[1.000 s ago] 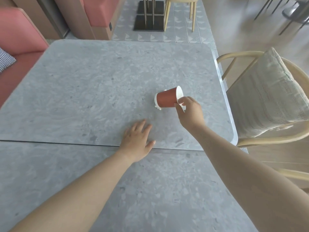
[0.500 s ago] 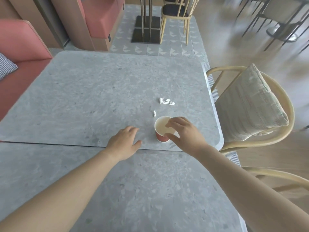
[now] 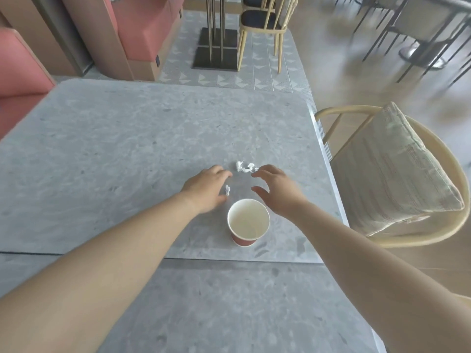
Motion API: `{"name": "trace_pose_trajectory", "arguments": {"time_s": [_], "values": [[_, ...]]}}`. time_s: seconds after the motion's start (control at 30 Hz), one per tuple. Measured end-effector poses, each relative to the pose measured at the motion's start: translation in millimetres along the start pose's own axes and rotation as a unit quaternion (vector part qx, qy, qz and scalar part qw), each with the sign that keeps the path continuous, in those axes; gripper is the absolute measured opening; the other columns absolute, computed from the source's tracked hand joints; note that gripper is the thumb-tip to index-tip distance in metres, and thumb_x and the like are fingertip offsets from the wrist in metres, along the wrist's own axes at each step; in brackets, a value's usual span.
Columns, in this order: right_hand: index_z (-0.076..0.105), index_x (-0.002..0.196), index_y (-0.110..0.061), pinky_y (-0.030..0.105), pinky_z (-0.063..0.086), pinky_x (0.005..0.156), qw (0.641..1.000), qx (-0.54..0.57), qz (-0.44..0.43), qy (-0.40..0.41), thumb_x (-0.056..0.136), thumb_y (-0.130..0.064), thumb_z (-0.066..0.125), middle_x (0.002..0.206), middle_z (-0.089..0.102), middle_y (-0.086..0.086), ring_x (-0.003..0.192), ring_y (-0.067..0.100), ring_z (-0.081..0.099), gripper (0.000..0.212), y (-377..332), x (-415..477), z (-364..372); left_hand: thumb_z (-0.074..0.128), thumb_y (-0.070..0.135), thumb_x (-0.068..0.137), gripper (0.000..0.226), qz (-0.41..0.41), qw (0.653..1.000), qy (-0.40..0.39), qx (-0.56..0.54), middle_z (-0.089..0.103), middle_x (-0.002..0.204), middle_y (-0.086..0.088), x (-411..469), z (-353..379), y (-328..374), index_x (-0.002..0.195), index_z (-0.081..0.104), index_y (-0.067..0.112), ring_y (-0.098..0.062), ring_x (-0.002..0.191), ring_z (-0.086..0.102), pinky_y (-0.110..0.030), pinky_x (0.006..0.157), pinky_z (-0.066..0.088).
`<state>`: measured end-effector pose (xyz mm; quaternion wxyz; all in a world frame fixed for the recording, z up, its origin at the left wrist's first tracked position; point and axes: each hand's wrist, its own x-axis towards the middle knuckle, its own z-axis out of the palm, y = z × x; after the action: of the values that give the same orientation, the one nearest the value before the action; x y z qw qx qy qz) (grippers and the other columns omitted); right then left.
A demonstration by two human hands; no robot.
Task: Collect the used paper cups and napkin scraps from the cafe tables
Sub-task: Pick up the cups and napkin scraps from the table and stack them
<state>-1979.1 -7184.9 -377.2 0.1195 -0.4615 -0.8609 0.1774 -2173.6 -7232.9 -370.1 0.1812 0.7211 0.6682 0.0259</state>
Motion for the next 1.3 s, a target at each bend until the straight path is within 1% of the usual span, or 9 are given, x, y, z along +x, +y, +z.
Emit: {"name": "trace_pose_trajectory", "arguments": {"time_s": [0.13, 0.23, 0.3, 0.43, 0.53, 0.67, 0.87, 1.03, 1.3], "values": [[0.049, 0.127, -0.018, 0.036, 0.045, 0.088, 1.000, -0.029, 0.000, 0.001, 0.088, -0.025, 0.057, 0.138, 0.039, -0.001, 0.122, 0.021, 0.039, 0.040, 11.7, 24.3, 17.5, 0.061, 0.025, 0.086, 0.040, 0.020, 0.999, 0.015, -0.030, 0.049, 0.128, -0.003, 25.7, 13.6, -4.4, 0.124, 0.050, 0.017, -0.022, 0.116, 0.049, -0.038, 0.097, 0.042], [0.049, 0.126, -0.018, 0.037, 0.046, 0.087, 0.999, -0.016, -0.004, 0.030, 0.088, -0.022, 0.058, 0.140, 0.037, -0.002, 0.124, 0.020, 0.035, 0.039, 19.1, 36.2, 26.5, 0.062, 0.019, 0.085, 0.021, 0.040, 0.996, 0.056, -0.049, 0.059, 0.106, -0.003, 38.8, 19.2, -7.2, 0.105, 0.062, 0.016, -0.020, 0.095, 0.059, -0.025, 0.080, 0.041], [0.051, 0.125, -0.016, 0.035, 0.042, 0.090, 0.999, 0.003, -0.006, 0.048, 0.088, -0.021, 0.057, 0.137, 0.042, 0.002, 0.121, 0.024, 0.041, 0.038, 22.0, 42.6, 34.4, 0.064, 0.016, 0.082, 0.026, 0.041, 0.992, 0.087, -0.082, 0.060, 0.096, -0.002, 45.8, 20.9, -9.4, 0.108, 0.060, 0.016, -0.018, 0.084, 0.057, -0.024, 0.072, 0.037], [0.057, 0.120, -0.013, 0.029, 0.039, 0.088, 0.995, 0.025, -0.024, 0.093, 0.088, -0.019, 0.058, 0.127, 0.053, 0.003, 0.112, 0.026, 0.047, 0.032, 25.3, 49.3, 45.8, 0.066, 0.008, 0.080, 0.047, 0.047, 0.979, 0.138, -0.145, 0.054, 0.115, -0.008, 60.1, 23.2, -6.4, 0.124, 0.048, 0.008, -0.025, 0.096, 0.058, -0.033, 0.087, 0.046], [0.067, 0.105, -0.012, 0.034, 0.046, 0.080, 0.992, 0.038, -0.050, 0.105, 0.087, -0.014, 0.058, 0.114, 0.061, 0.003, 0.102, 0.026, 0.051, 0.020, 26.0, 47.0, 48.4, 0.063, 0.012, 0.084, 0.048, 0.067, 0.984, 0.104, -0.126, 0.048, 0.130, -0.011, 70.8, 23.3, -2.1, 0.130, 0.048, 0.008, -0.025, 0.111, 0.053, -0.032, 0.097, 0.040], [0.071, 0.094, -0.006, 0.027, 0.040, 0.076, 0.988, 0.076, -0.022, 0.131, 0.086, -0.010, 0.060, 0.098, 0.063, 0.011, 0.090, 0.030, 0.054, 0.013, 23.8, 39.9, 49.2, 0.059, 0.014, 0.087, 0.020, 0.073, 0.987, 0.097, -0.101, 0.061, 0.105, -0.010, 64.4, 20.3, 0.4, 0.105, 0.067, 0.010, -0.026, 0.098, 0.057, -0.029, 0.082, 0.039], [0.072, 0.086, -0.004, 0.027, 0.045, 0.073, 0.984, 0.135, 0.029, 0.116, 0.083, -0.005, 0.063, 0.093, 0.065, 0.013, 0.080, 0.029, 0.060, 0.010, 9.7, 6.7, 39.1, 0.064, 0.017, 0.085, 0.015, 0.038, 0.993, 0.064, -0.094, 0.064, 0.102, -0.008, 28.4, 16.9, 2.0, 0.098, 0.070, 0.013, -0.025, 0.093, 0.058, -0.027, 0.079, 0.038], [0.072, 0.088, -0.006, 0.005, 0.042, 0.064, 0.968, 0.180, 0.045, 0.167, 0.082, -0.002, 0.064, 0.090, 0.063, 0.005, 0.068, 0.011, 0.056, 0.010, -8.7, -30.4, 2.4, 0.069, 0.016, 0.081, 0.011, 0.017, 0.984, 0.093, -0.153, 0.066, 0.095, -0.005, -11.0, -12.2, 14.4, 0.092, 0.072, 0.015, -0.019, 0.082, 0.057, -0.019, 0.067, 0.033], [0.072, 0.087, -0.012, 0.013, 0.049, 0.064, 0.964, 0.198, 0.032, 0.172, 0.082, -0.007, 0.067, 0.086, 0.062, -0.004, 0.069, 0.008, 0.059, 0.009, -48.0, -104.5, -47.1, 0.067, 0.019, 0.083, 0.008, 0.017, 0.979, 0.100, -0.178, 0.063, 0.089, 0.005, -85.0, -65.7, 48.1, 0.089, 0.071, 0.022, -0.014, 0.078, 0.058, -0.012, 0.063, 0.037]]}}
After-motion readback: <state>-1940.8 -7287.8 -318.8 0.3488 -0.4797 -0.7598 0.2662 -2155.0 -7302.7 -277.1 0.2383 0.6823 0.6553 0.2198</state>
